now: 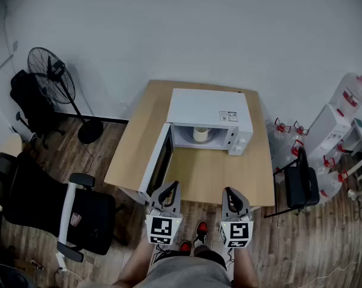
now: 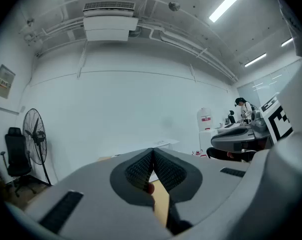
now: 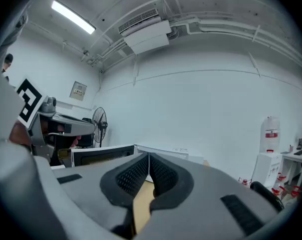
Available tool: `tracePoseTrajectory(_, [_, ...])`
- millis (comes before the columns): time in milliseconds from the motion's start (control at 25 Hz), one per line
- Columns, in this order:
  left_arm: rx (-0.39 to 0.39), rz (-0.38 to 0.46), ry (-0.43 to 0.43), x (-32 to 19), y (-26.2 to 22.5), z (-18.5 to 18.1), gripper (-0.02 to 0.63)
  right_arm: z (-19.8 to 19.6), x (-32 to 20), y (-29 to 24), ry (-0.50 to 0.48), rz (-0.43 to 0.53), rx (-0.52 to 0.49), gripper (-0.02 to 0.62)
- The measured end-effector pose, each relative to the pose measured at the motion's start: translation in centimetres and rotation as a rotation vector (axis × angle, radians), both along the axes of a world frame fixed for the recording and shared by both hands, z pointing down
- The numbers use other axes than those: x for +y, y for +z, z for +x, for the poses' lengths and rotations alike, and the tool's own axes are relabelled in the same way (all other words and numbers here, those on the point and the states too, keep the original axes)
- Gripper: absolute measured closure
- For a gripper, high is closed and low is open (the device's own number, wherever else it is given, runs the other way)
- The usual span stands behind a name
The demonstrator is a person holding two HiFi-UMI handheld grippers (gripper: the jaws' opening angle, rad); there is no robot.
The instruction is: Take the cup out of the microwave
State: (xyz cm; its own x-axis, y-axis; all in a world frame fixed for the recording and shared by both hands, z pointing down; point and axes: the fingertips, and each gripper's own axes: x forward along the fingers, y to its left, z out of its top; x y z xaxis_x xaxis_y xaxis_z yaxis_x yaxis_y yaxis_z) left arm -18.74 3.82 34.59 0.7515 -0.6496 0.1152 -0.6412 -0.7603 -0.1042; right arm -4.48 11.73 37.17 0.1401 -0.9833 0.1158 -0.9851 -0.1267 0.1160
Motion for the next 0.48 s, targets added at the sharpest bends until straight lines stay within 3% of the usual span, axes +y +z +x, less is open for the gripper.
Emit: tracePoseTrajectory(480, [-0.002, -0.005, -0.003, -1.2, 0.5, 0.4, 0.583, 0.6, -1.0, 0.3, 0.005, 0.008, -0.036, 0.572])
